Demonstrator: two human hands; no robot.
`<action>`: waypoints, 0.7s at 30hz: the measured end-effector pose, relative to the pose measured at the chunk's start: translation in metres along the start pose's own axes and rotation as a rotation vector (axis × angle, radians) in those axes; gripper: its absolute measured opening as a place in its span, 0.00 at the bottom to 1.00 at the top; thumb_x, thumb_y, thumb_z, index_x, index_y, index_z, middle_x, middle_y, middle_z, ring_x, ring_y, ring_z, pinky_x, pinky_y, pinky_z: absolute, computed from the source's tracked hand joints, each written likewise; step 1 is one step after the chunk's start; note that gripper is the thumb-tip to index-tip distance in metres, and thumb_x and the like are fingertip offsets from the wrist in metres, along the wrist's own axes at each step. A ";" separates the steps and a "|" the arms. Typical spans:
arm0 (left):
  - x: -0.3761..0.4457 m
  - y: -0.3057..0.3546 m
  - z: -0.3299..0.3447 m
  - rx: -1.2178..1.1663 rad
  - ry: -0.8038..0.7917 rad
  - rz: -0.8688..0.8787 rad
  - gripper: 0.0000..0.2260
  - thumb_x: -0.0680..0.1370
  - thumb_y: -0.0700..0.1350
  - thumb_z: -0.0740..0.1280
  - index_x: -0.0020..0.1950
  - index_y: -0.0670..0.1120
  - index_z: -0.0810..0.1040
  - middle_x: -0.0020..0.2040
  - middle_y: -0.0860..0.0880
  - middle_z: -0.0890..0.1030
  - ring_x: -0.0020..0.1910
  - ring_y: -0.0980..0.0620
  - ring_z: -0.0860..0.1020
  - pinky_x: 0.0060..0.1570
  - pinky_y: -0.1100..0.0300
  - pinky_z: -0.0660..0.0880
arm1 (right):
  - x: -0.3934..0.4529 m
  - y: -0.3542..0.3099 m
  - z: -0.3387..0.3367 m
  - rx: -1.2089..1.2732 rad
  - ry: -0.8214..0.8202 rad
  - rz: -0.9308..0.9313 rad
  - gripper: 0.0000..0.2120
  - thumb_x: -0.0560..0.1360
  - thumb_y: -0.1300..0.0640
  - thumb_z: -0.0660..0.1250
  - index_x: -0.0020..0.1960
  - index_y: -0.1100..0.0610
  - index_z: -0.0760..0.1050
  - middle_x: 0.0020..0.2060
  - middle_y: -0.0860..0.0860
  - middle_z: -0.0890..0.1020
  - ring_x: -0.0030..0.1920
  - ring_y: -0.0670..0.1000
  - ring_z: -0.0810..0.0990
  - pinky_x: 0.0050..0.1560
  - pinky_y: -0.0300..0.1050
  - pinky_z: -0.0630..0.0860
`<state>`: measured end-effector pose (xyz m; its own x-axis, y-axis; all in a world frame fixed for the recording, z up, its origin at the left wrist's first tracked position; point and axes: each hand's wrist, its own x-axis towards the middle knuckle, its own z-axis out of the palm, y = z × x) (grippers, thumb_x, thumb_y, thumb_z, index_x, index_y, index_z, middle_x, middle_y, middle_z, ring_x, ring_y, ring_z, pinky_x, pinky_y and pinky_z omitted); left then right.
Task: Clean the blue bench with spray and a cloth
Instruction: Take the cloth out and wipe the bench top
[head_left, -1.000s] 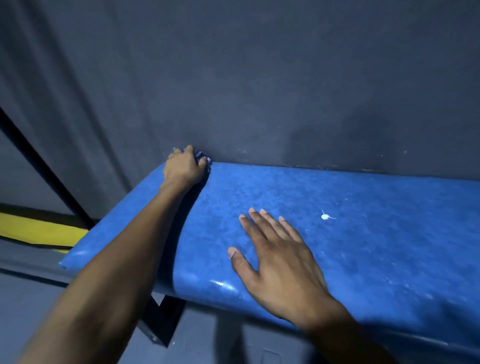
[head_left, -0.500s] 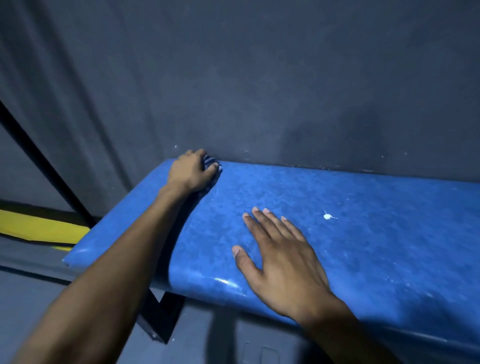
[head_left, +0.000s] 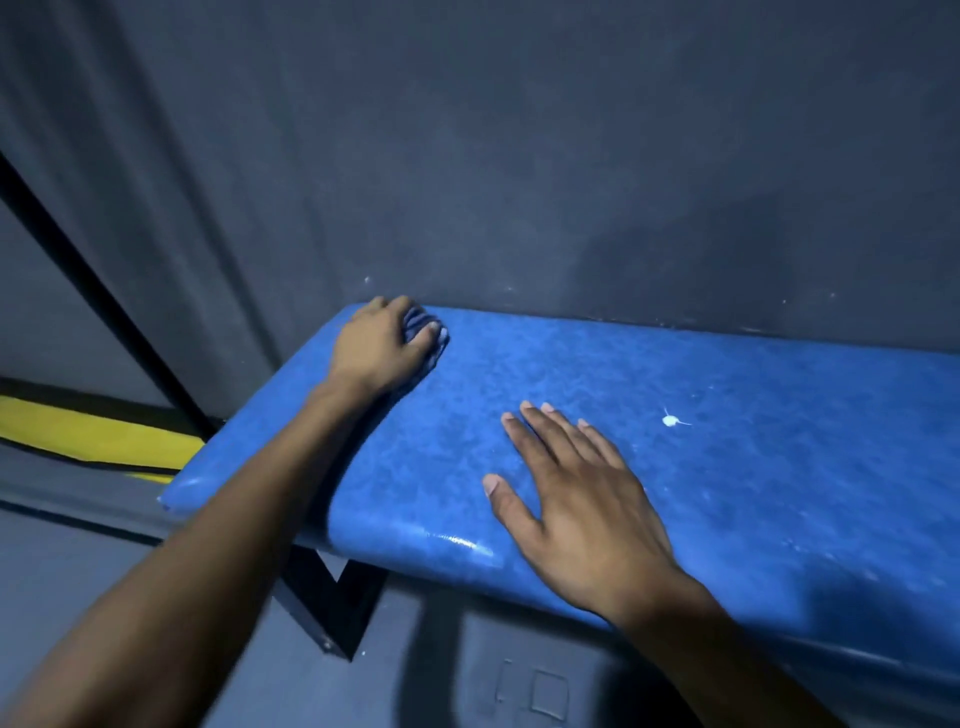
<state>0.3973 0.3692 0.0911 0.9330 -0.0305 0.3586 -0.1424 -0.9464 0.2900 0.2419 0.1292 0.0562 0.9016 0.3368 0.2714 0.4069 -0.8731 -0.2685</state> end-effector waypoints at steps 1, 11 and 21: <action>0.006 0.013 0.006 -0.001 0.005 -0.031 0.22 0.76 0.62 0.59 0.56 0.48 0.79 0.54 0.40 0.81 0.58 0.37 0.80 0.54 0.50 0.74 | 0.001 0.001 0.000 0.001 0.000 -0.001 0.35 0.80 0.34 0.44 0.82 0.49 0.58 0.82 0.47 0.58 0.82 0.45 0.51 0.81 0.50 0.48; -0.063 -0.014 -0.029 -0.081 -0.056 0.253 0.18 0.78 0.62 0.63 0.62 0.55 0.79 0.57 0.53 0.80 0.57 0.51 0.80 0.55 0.55 0.74 | 0.000 -0.001 0.001 -0.009 0.001 0.005 0.34 0.81 0.34 0.45 0.82 0.50 0.58 0.82 0.49 0.59 0.82 0.46 0.52 0.81 0.50 0.49; -0.086 0.023 -0.028 -0.132 -0.097 0.356 0.15 0.80 0.60 0.64 0.61 0.55 0.79 0.54 0.55 0.80 0.55 0.55 0.79 0.54 0.59 0.73 | -0.002 -0.001 -0.002 -0.007 0.002 0.003 0.36 0.80 0.34 0.43 0.82 0.50 0.57 0.82 0.48 0.57 0.82 0.46 0.51 0.81 0.48 0.46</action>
<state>0.3041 0.3588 0.0920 0.8433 -0.3859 0.3741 -0.4985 -0.8218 0.2760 0.2397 0.1292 0.0577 0.9027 0.3332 0.2722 0.4028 -0.8767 -0.2627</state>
